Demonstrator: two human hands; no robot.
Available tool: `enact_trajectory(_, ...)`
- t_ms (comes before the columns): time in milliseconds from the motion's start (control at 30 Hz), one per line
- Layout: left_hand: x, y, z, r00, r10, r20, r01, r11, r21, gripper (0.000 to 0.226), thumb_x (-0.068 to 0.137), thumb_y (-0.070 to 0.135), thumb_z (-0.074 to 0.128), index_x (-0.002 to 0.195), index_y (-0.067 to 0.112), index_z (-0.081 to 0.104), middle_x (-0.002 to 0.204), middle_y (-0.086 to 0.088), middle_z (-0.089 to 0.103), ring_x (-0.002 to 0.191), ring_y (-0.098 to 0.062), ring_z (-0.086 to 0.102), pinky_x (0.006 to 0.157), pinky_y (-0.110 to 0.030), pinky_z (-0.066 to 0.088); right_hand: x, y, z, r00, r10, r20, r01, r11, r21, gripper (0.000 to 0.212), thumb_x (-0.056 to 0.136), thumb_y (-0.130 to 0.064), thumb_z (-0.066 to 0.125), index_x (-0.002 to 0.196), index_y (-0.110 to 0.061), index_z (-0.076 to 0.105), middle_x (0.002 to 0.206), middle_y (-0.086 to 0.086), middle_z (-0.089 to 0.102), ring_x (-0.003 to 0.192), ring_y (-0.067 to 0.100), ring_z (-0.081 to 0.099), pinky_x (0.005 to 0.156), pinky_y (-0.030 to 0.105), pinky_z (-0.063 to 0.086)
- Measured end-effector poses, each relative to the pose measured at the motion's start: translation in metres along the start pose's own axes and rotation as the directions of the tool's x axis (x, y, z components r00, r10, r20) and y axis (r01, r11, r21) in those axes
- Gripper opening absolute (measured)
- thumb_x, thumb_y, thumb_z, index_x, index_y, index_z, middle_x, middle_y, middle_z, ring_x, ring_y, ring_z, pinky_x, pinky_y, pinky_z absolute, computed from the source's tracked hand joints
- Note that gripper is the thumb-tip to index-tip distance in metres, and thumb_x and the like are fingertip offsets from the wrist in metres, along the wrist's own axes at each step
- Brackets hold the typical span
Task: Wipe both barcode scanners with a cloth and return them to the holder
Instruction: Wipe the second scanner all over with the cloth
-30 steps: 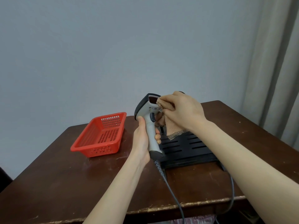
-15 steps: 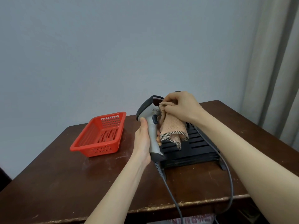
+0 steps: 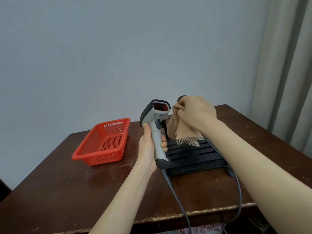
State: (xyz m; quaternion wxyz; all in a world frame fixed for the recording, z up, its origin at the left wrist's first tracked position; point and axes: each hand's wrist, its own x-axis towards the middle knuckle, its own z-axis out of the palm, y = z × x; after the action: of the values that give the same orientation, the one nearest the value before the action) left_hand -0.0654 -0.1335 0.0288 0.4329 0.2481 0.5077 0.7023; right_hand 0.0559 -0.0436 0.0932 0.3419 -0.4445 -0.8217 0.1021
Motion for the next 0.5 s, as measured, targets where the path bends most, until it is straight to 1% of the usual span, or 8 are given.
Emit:
enact_trajectory(33, 0.002, 0.000, -0.001, 1.000, -0.004, -0.001, 0.004, 1.000, -0.004, 0.061, 0.089, 0.065, 0.036, 0.084, 0.007, 0.052, 0.050, -0.003, 0.047, 0.039, -0.013, 0.041, 0.036, -0.021, 0.036, 0.001, 0.003, 0.001, 0.999, 0.034, -0.017, -0.034, 0.999, 0.019, 0.023, 0.086, -0.021, 0.046, 0.094, -0.019, 0.068, 0.092, 0.002, 0.066, 0.088, 0.026, 0.060, 0.066, 0.030, 0.040)
enact_trajectory(100, 0.002, 0.000, -0.003, 1.000, -0.009, 0.005, 0.009, 1.000, -0.004, 0.062, 0.088, 0.066, 0.036, 0.085, 0.007, 0.052, 0.049, -0.002, 0.047, 0.039, -0.013, 0.040, 0.035, -0.021, 0.036, 0.000, 0.004, 0.001, 0.996, 0.073, -0.041, -0.066, 0.985, 0.160, 0.021, 0.086, -0.020, 0.049, 0.089, -0.018, 0.069, 0.086, -0.002, 0.066, 0.086, 0.022, 0.060, 0.066, 0.030, 0.044)
enact_trajectory(133, 0.001, 0.001, -0.004, 1.000, -0.009, 0.011, 0.009, 1.000, 0.002, 0.063, 0.089, 0.067, 0.035, 0.087, 0.006, 0.053, 0.049, -0.002, 0.046, 0.039, -0.014, 0.040, 0.035, -0.021, 0.036, -0.001, 0.003, 0.002, 0.995, 0.080, -0.063, -0.062, 0.968, 0.242, 0.017, 0.086, -0.021, 0.051, 0.086, -0.019, 0.068, 0.083, -0.004, 0.066, 0.085, 0.019, 0.060, 0.068, 0.030, 0.046)
enact_trajectory(200, -0.001, 0.001, -0.003, 0.999, -0.003, 0.034, 0.003, 1.000, 0.019, 0.064, 0.090, 0.065, 0.033, 0.095, 0.006, 0.057, 0.048, -0.003, 0.046, 0.040, -0.015, 0.040, 0.036, -0.022, 0.036, -0.003, -0.002, 0.004, 0.989, 0.077, -0.126, -0.029, 0.938, 0.345, 0.010, 0.086, -0.025, 0.055, 0.082, -0.022, 0.064, 0.072, -0.011, 0.060, 0.079, 0.014, 0.058, 0.066, 0.029, 0.044)
enact_trajectory(267, -0.002, 0.001, 0.000, 0.999, -0.003, 0.052, 0.001, 0.999, 0.040, 0.067, 0.090, 0.065, 0.031, 0.103, 0.005, 0.059, 0.046, -0.004, 0.046, 0.040, -0.016, 0.041, 0.037, -0.023, 0.037, -0.005, -0.008, 0.006, 0.984, 0.065, -0.164, 0.005, 0.920, 0.391, 0.009, 0.087, -0.029, 0.059, 0.080, -0.024, 0.062, 0.065, -0.014, 0.054, 0.073, 0.012, 0.056, 0.063, 0.027, 0.040)
enact_trajectory(367, -0.004, 0.000, 0.003, 0.999, 0.003, 0.048, -0.006, 0.999, 0.052, 0.068, 0.090, 0.065, 0.031, 0.107, 0.005, 0.059, 0.047, -0.005, 0.047, 0.040, -0.016, 0.041, 0.036, -0.022, 0.037, -0.007, -0.015, 0.008, 0.989, 0.059, -0.132, -0.003, 0.921, 0.389, 0.013, 0.087, -0.037, 0.060, 0.084, -0.028, 0.070, 0.070, -0.012, 0.062, 0.074, 0.012, 0.059, 0.060, 0.028, 0.043)
enact_trajectory(433, -0.004, -0.001, 0.004, 0.999, 0.013, 0.044, -0.015, 0.998, 0.054, 0.065, 0.091, 0.064, 0.031, 0.104, 0.006, 0.059, 0.049, -0.004, 0.048, 0.042, -0.015, 0.041, 0.036, -0.022, 0.038, -0.009, -0.017, 0.008, 0.992, 0.062, -0.107, -0.014, 0.915, 0.404, 0.013, 0.087, -0.034, 0.061, 0.084, -0.030, 0.073, 0.072, -0.012, 0.065, 0.077, 0.012, 0.062, 0.062, 0.028, 0.048)
enact_trajectory(500, -0.005, 0.000, 0.004, 0.999, 0.025, 0.044, -0.027, 0.998, 0.060, 0.062, 0.092, 0.062, 0.031, 0.101, 0.007, 0.058, 0.049, -0.004, 0.048, 0.042, -0.016, 0.041, 0.037, -0.022, 0.038, -0.009, -0.019, 0.006, 0.994, 0.059, -0.091, -0.007, 0.874, 0.486, 0.012, 0.086, -0.030, 0.063, 0.081, -0.029, 0.073, 0.071, -0.013, 0.066, 0.079, 0.013, 0.064, 0.068, 0.032, 0.051)
